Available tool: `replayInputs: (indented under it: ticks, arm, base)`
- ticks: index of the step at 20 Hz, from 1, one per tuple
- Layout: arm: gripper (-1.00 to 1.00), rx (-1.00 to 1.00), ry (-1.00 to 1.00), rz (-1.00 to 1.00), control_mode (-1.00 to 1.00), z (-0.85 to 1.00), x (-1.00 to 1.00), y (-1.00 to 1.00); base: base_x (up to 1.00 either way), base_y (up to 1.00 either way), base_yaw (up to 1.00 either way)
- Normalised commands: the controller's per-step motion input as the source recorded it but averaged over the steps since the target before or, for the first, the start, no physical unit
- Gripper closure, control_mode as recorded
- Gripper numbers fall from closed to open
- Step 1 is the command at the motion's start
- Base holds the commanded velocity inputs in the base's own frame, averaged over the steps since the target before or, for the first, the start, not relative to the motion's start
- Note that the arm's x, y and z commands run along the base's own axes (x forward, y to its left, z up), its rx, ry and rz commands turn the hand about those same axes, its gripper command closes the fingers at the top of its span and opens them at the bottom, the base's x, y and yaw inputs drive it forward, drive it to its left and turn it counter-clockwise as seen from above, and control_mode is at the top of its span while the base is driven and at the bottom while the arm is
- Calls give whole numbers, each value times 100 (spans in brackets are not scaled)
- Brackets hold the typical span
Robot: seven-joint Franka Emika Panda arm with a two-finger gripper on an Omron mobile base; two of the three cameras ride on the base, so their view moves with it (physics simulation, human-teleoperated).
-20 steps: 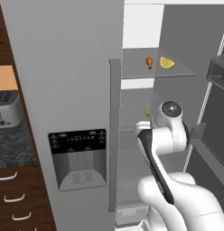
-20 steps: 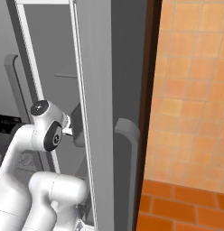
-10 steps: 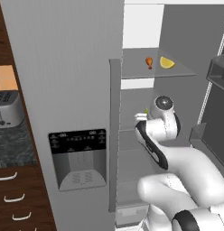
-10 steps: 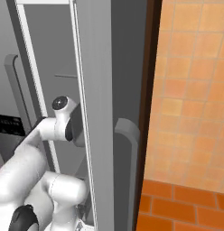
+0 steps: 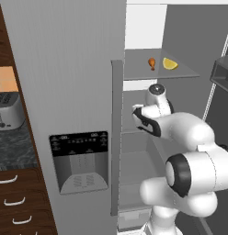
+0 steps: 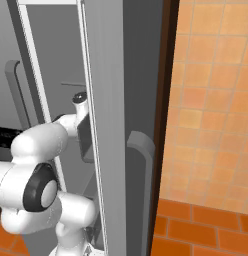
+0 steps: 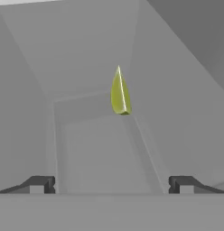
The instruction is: Place one lemon wedge and one chicken drumstick in each tupperware on the nearby counter, to pack two identical lunches.
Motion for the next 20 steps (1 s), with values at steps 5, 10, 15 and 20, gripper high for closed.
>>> replayInputs:
  ticks: [5, 10, 15, 20]
  arm:
    - [-100, 0, 1, 0, -100, -4, 62, -25]
    - [-100, 0, 0, 0, -100, -37, 56, -5]
    - [-100, 0, 1, 0, -100, -20, 56, -15]
    - [-100, 0, 7, 0, -100, -2, 58, -17]
  base:
    - [0, 0, 0]
    - [0, 0, 0]
    - [0, 0, 0]
    - [0, 0, 0]
